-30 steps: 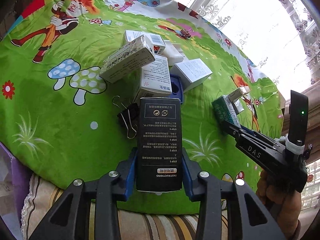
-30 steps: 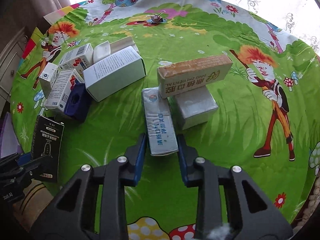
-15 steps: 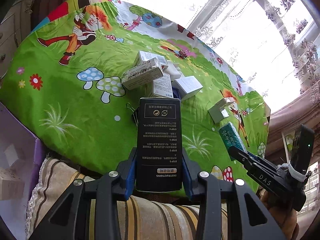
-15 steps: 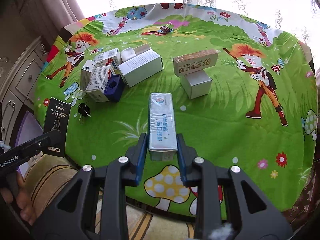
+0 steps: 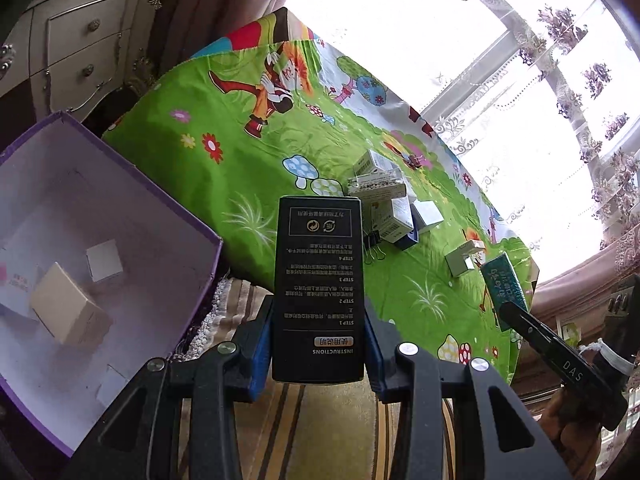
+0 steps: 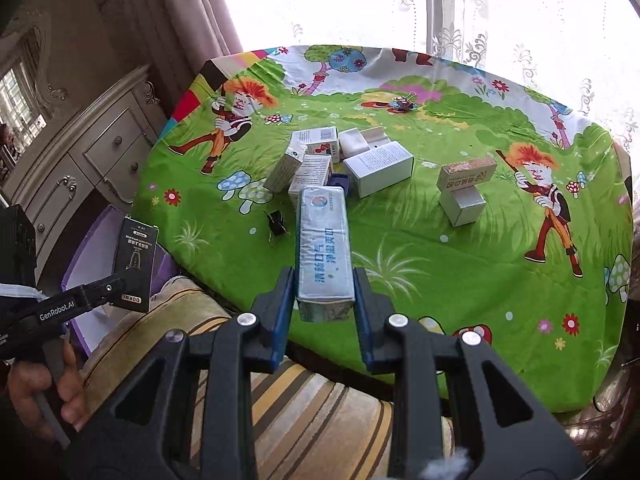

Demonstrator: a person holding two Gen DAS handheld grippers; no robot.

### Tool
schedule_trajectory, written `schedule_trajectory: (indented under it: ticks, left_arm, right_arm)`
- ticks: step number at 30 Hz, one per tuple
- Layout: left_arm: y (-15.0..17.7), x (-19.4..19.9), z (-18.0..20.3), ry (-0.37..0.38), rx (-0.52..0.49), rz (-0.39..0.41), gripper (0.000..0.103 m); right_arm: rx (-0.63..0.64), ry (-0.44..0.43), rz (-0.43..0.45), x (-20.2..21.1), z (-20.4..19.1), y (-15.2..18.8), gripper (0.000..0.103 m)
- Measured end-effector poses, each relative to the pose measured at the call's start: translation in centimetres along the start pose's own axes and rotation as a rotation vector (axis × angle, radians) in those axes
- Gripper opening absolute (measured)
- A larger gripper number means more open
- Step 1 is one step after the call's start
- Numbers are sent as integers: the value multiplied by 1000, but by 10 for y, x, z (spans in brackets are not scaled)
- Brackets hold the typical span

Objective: Organize rigid objects
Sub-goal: 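Carry the black and pale blue boxes over the purple box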

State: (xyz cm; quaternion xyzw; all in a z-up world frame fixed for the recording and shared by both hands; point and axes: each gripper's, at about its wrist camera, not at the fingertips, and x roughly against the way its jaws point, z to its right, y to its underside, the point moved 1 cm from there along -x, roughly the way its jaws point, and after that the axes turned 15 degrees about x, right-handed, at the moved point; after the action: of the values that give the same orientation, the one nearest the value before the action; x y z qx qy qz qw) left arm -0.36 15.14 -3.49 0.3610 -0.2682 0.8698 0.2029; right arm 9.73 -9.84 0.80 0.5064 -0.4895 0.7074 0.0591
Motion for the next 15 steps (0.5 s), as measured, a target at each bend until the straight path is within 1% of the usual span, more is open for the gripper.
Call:
schedule_trajectory:
  ticks: [8,15]
  left_arm:
    - [-19,26,-42,-16,85,55,40]
    - [-40,46,-74,-30,161,123,40]
  right_arm:
    - [133,-73,-2,-2,-71,-14,33]
    - [247,-174,-34,-18,-129,-25,33]
